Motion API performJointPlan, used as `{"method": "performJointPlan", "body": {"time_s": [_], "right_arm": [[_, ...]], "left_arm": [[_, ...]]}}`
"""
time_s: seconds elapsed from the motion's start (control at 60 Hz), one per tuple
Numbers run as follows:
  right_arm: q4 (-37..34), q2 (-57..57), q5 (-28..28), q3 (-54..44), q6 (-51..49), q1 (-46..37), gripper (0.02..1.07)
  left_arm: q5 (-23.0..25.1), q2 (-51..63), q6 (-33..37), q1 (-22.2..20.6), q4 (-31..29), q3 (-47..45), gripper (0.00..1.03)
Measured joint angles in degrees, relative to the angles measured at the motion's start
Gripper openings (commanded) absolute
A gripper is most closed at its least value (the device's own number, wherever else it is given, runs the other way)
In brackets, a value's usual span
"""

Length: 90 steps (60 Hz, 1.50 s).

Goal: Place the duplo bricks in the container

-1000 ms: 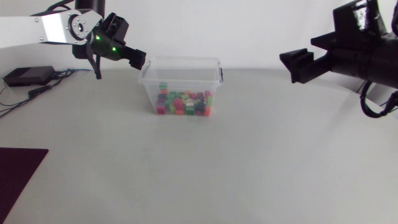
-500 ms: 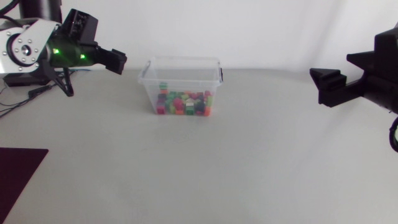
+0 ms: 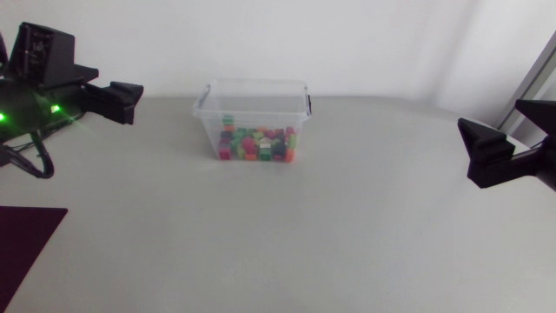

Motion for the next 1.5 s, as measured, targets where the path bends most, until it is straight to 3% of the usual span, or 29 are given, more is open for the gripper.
{"method": "performJointPlan", "body": {"time_s": [0.25,0.717,1.5], "right_arm": [[-2.0,-7.5,0.4,-4.0,0.0,-1.0,1.03],[-3.9,-18.1,0.6,-11.0,-0.2,-3.6,1.03],[7.5,-27.5,-2.0,-30.6,13.8,-5.4,1.03]], "left_arm": [[0.0,-12.3,0.0,0.4,3.0,-8.7,0.99],[0.0,-32.3,-1.6,4.1,3.1,-21.8,0.99],[-0.3,-55.5,-14.4,5.1,3.4,-45.8,0.99]]}}
